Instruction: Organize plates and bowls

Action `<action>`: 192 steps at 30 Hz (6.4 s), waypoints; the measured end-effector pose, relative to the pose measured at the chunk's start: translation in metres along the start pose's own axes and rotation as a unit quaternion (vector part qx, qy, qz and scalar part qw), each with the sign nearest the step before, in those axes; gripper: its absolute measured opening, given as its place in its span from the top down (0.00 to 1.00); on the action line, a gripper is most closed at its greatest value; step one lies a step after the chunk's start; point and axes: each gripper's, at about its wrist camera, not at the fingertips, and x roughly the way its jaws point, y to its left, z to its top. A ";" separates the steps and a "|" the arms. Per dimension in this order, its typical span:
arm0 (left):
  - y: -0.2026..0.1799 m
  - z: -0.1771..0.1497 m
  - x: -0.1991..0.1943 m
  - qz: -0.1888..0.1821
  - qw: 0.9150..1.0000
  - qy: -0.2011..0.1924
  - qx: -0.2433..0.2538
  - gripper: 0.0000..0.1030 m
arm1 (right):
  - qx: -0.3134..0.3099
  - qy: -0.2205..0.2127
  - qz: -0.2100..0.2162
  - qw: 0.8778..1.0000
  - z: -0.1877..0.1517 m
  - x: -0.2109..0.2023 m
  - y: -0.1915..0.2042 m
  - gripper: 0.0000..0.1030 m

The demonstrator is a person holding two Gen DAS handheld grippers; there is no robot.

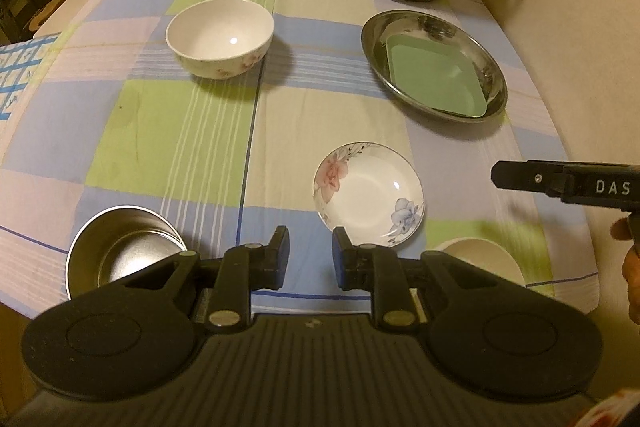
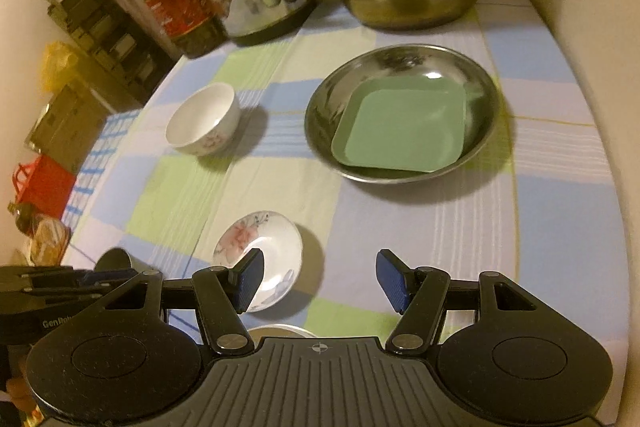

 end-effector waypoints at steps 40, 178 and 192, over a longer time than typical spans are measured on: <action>0.005 0.007 0.075 -0.053 0.996 0.050 -0.052 0.81 | -0.078 0.063 0.023 0.995 -0.004 0.082 0.016 0.76; -0.084 0.145 0.101 -0.069 0.993 -0.067 0.071 0.78 | 0.007 -0.137 -0.081 0.987 0.092 0.038 -0.075 0.56; -0.043 0.076 0.011 -0.049 0.992 -0.086 0.075 0.61 | 0.017 -0.188 -0.011 0.982 0.034 -0.044 -0.026 0.52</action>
